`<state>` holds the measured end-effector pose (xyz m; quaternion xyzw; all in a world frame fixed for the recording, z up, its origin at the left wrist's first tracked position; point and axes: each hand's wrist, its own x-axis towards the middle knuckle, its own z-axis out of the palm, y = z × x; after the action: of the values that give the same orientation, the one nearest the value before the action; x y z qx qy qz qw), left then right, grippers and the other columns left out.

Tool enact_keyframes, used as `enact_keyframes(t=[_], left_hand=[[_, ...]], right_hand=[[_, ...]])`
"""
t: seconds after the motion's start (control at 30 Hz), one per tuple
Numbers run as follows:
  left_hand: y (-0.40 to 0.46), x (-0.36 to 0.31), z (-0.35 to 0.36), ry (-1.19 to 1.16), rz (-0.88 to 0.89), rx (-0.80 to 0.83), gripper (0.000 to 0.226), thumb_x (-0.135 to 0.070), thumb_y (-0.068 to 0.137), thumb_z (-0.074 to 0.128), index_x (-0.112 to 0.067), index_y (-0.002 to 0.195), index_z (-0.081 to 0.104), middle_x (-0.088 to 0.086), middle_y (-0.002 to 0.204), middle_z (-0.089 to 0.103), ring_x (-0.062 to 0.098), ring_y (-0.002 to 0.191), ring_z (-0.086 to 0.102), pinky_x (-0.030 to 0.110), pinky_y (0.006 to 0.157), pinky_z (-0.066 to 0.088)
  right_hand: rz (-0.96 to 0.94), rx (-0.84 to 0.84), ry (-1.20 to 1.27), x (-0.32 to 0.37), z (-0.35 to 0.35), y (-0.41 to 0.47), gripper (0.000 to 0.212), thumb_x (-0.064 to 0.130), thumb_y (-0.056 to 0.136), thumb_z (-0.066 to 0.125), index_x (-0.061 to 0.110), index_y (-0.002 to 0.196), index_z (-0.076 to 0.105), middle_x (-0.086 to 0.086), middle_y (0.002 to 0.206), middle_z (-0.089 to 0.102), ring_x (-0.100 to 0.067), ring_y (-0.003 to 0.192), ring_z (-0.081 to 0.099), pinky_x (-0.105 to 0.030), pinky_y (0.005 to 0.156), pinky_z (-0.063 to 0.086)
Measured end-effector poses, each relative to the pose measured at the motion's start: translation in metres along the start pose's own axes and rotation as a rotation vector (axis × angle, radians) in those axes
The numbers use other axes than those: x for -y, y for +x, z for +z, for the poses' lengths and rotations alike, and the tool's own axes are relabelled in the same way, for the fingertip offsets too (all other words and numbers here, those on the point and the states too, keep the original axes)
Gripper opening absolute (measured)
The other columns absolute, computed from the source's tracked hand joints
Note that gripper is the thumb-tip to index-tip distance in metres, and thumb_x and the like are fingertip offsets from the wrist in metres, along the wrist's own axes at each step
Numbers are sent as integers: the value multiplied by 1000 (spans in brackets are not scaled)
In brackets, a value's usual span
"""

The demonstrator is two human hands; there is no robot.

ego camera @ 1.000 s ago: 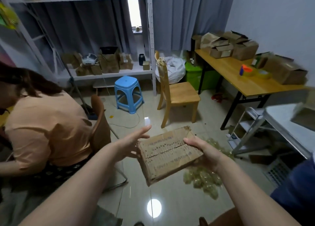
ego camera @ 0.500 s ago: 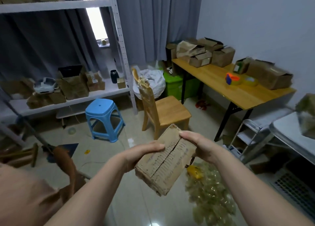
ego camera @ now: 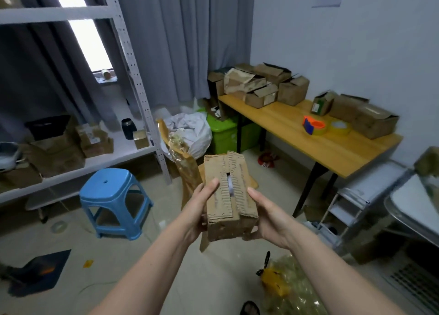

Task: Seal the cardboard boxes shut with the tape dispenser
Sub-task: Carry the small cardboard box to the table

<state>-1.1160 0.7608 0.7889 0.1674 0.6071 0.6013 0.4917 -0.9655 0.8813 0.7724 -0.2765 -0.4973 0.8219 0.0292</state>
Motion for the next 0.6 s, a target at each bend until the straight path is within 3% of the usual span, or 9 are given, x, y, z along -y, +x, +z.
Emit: enact_keyframes(t=[0.07,0.17,0.23,0.3,0.37,0.47,0.6], left_hand=[[38,-13,9,-28,37,39,72,-64,75,60,-24,134,51,6,118,69,25,107,66,42,87,53],[108,-38,32,-48,44,43,78,-63,73,69,-20,136,50,9,123,66,29,114,62,49,101,45],[152,-55,50,-27,20,45,84,-65,68,72,-20,135,51,10,122,66,30,114,62,50,102,45],[192,-70,66,-5,-16,58,78,-68,67,71,-21,127,58,8,109,72,27,100,69,42,85,56],[225,-85,78,33,-71,64,73,-71,61,66,-22,115,63,4,92,76,24,89,71,33,68,56],[271,-98,87,98,-157,49,78,-79,52,65,-25,108,65,9,98,73,29,101,64,41,81,51],[342,-130,101,111,-129,-10,106,-84,51,62,-23,137,47,11,139,49,33,128,45,55,107,35]], right_hand=[[-3,-23,25,16,-16,22,57,67,72,60,38,121,60,1,121,67,-28,116,58,-56,92,43],[-31,-139,94,52,-54,58,58,62,70,63,33,121,60,1,115,70,-26,111,61,-54,87,49],[-41,-200,83,80,-82,78,59,60,69,61,31,120,61,-1,116,69,-26,112,60,-56,94,47],[-46,-250,68,108,-110,100,59,60,69,60,30,120,59,-4,120,67,-28,114,58,-59,100,42],[-28,-284,81,131,-134,120,59,57,70,60,29,121,58,-7,122,65,-29,116,57,-60,102,40],[-9,-291,108,149,-162,143,57,56,66,65,29,117,59,-7,122,63,-30,117,55,-61,101,40],[-20,-292,62,177,-208,171,66,59,55,78,31,113,62,-4,118,68,-27,115,58,-58,98,44]])
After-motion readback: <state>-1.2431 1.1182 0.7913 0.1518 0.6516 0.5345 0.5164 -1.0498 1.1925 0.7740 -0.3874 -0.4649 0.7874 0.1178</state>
